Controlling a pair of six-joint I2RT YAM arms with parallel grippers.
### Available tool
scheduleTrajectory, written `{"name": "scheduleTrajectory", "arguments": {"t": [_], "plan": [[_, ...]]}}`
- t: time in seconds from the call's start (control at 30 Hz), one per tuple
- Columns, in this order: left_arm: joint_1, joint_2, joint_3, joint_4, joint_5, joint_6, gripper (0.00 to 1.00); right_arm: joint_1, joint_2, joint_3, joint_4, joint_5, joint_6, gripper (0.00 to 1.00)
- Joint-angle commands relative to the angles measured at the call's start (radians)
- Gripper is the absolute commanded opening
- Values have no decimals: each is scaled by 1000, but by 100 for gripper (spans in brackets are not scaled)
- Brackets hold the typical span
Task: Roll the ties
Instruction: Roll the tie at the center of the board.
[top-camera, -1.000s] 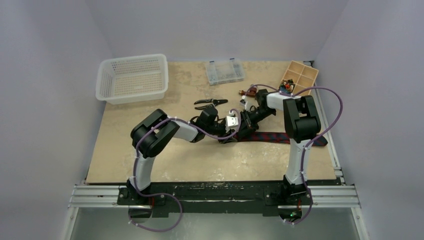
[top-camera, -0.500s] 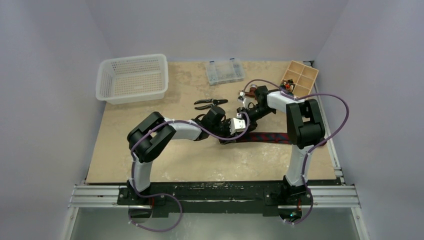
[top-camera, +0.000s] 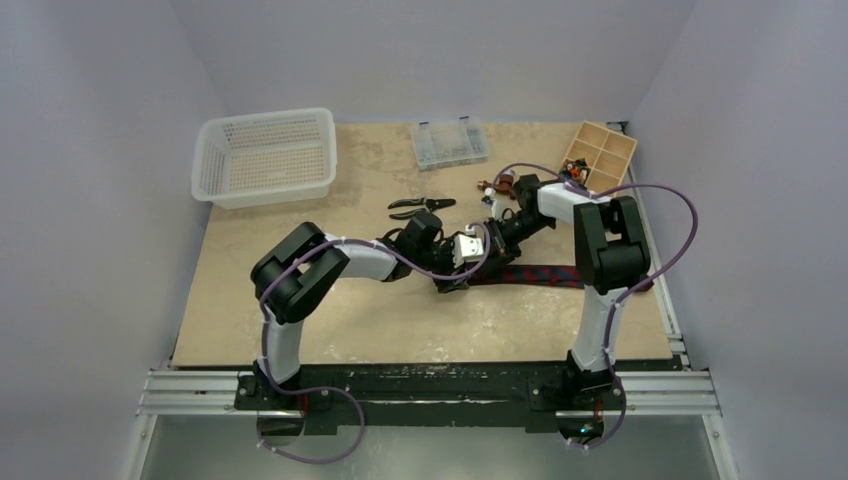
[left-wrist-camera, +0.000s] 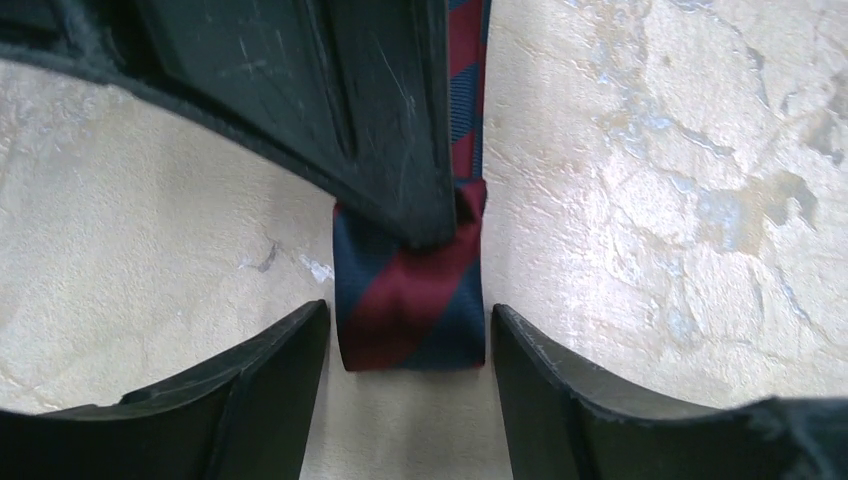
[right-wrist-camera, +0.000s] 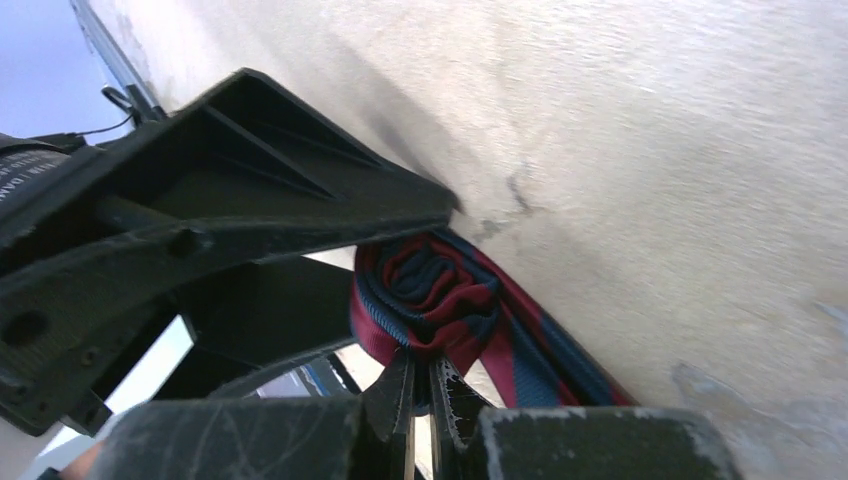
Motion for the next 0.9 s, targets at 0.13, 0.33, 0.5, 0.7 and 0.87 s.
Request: {"name": "scheduleTrajectory", "arguments": {"t": [0.13, 0.33, 0.5, 0.7, 0.87], "plan": [[18, 44, -20, 126, 141, -52, 63, -23, 63, -30, 72, 272, -48, 0], [17, 114, 26, 244, 163, -147, 63, -23, 61, -53, 96, 348, -50, 0], [8, 163, 54, 297, 166, -211, 63, -20, 73, -54, 120, 372, -40, 0], [1, 191, 52, 375, 160, -349, 63, -6, 71, -55, 133, 395, 6, 0], [-17, 195, 13, 408, 71, -459, 61, -4, 57, -67, 153, 406, 35, 0]]}}
